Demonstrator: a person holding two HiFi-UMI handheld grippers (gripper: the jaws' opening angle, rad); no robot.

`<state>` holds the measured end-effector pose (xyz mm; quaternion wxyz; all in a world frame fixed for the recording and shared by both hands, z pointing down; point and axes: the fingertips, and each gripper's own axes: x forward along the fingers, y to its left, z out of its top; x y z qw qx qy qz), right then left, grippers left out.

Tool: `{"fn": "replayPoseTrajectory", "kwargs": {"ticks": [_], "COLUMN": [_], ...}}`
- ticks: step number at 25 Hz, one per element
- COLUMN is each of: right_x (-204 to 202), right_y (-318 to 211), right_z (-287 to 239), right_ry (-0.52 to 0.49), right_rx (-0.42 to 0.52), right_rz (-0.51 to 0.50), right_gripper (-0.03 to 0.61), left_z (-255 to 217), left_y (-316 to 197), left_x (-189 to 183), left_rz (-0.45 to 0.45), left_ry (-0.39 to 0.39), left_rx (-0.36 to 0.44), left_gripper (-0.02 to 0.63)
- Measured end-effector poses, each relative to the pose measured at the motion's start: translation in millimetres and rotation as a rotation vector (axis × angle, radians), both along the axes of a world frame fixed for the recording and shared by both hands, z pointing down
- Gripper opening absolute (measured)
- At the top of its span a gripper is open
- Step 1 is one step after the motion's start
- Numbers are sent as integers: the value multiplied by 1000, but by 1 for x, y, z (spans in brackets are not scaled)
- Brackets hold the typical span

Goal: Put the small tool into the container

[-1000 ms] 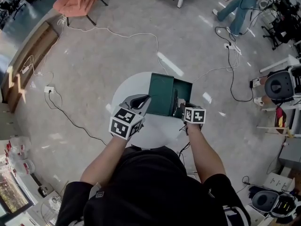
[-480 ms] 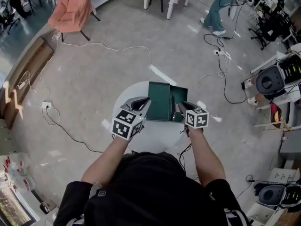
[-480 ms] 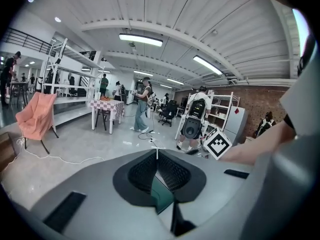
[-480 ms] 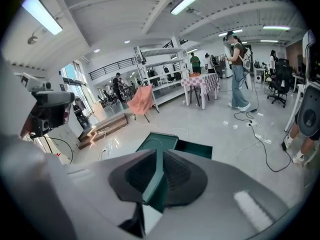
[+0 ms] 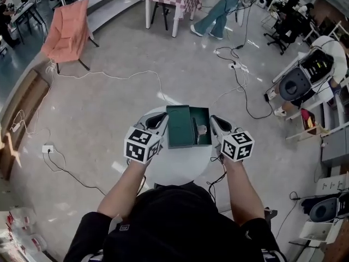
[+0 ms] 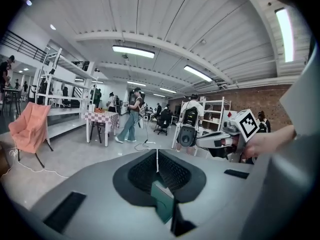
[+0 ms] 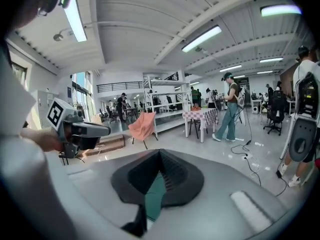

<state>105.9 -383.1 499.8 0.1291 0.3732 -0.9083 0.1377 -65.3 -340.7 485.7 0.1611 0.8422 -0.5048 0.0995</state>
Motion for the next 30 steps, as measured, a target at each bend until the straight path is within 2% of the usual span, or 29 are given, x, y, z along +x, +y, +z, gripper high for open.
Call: {"fn": "replayPoseTrajectory", "kwargs": {"ticks": [3, 12, 17, 22, 25, 30], "right_x": [14, 52, 83, 111, 121, 126], "right_y": [6, 11, 20, 30, 36, 28], "right_z": [-33, -133, -176, -203, -203, -192], "right_ry": [-34, -213, -251, -254, -268, -281], "right_rx": [65, 219, 317, 422, 434, 403], "right_rz": [19, 50, 54, 121, 143, 132], "right_gripper": [11, 9, 9, 9, 9, 8], "left_z": [-19, -84, -107, -123, -124, -121], "left_y": [-8, -26, -32, -30, -29, -30], "left_x": [-12, -30, -15, -11, -5, 7], "left_rz": [-25, -67, -63, -100, -104, -104], "left_ry": [2, -62, -85, -74, -66, -80], "left_rx": [26, 114, 152, 184, 187, 182], "left_gripper": [15, 15, 15, 15, 15, 15]}}
